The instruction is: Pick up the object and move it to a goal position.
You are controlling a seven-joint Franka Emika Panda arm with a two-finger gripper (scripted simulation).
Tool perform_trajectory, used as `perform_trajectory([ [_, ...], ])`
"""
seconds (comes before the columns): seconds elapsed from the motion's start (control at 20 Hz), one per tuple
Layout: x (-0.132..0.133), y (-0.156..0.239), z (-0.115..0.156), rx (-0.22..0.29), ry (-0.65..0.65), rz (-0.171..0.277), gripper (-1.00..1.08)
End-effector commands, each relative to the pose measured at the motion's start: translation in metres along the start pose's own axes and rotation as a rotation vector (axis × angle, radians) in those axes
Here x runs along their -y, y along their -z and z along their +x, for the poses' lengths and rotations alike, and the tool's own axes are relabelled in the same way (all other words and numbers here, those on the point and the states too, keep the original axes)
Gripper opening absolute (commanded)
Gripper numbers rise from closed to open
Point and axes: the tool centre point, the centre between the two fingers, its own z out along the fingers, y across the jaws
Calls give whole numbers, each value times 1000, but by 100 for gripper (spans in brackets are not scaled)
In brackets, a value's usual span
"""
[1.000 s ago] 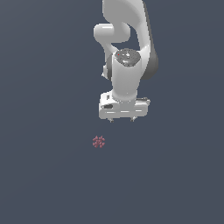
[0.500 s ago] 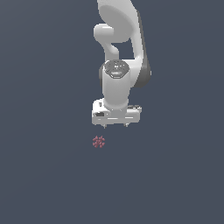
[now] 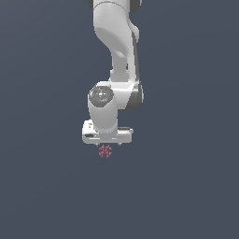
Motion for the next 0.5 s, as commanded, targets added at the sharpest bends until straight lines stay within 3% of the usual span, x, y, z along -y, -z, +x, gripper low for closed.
perform_trajectory([
  [0.0,-11,-9,3,2,-3,-2,100],
  [0.45,-20,-18,4,6,-7,-4,100],
])
